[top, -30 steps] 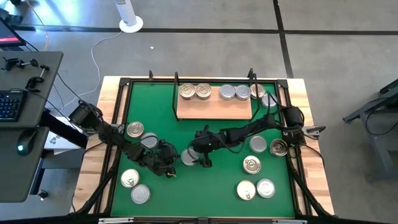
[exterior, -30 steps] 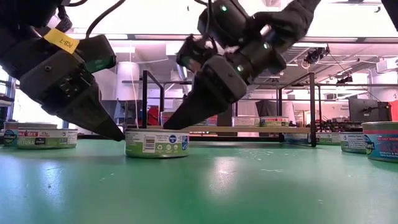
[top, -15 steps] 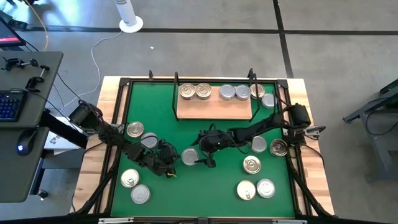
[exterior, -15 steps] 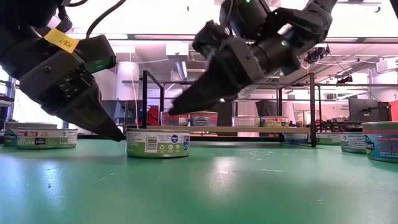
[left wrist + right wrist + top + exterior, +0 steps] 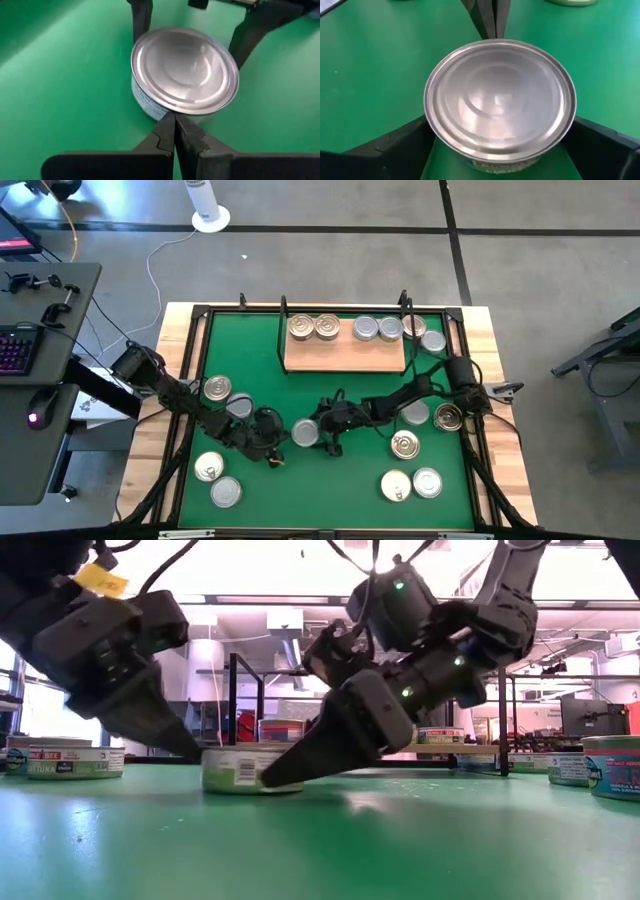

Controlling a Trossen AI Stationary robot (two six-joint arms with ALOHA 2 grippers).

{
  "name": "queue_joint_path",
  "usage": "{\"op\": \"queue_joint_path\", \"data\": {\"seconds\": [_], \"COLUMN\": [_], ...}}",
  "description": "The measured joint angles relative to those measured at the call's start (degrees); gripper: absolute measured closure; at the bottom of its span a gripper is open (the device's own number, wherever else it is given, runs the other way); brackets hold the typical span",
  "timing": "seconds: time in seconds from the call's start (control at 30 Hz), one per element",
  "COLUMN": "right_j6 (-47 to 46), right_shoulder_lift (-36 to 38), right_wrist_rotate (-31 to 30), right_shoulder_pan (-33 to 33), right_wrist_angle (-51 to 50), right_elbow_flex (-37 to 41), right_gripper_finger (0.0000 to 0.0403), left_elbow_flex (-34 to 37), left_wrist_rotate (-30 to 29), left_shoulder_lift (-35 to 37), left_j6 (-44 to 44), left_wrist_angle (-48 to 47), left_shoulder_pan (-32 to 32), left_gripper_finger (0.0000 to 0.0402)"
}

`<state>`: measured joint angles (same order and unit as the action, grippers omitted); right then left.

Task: Stack canned seafood by type on shelf
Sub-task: Put the green tuna can on the shelf and align with the other green tuna can

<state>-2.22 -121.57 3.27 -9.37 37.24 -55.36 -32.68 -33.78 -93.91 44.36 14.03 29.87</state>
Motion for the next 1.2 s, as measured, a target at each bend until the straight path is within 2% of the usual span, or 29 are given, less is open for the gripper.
{"op": "queue_joint_path", "data": {"seconds": [0.33, 0.47, 0.67, 0.83, 1.03, 1.2], "right_j6": [-1.29, -2.57, -4.80, -5.49, -6.07, -9.78], "right_shoulder_lift": [-1.35, -1.35, -1.54, -0.24, 5.89, 13.99], "right_wrist_rotate": [-1.78, -8.02, -10.69, -15.64, -22.59, -31.63], "right_shoulder_pan": [-0.04, -1.92, -3.53, -4.83, -5.98, -7.32], "right_wrist_angle": [1.70, 1.97, 2.46, 1.00, -6.68, -24.22], "right_elbow_flex": [-0.88, -0.76, -1.16, -1.26, -1.22, -1.13], "right_gripper_finger": [0.0008, 0.0025, 0.0040, 0.0042, 0.0043, 0.0044], "left_elbow_flex": [0.04, 0.04, -0.52, -0.55, -0.49, -0.44], "left_wrist_rotate": [-1.56, -2.31, -2.08, -3.98, -5.55, -6.70], "left_shoulder_lift": [-5.14, -5.52, -1.45, 1.95, 2.69, 2.71], "left_j6": [0.61, 0.62, 5.84, 9.31, 9.62, 9.61], "left_wrist_angle": [3.75, 3.63, -5.15, -12.50, -13.83, -13.77], "left_shoulder_pan": [-0.29, -0.14, 1.54, 3.60, 5.07, 5.92], "left_gripper_finger": [0.0401, 0.0401, 0.0402, 0.0401, 0.0401, 0.0401]}}
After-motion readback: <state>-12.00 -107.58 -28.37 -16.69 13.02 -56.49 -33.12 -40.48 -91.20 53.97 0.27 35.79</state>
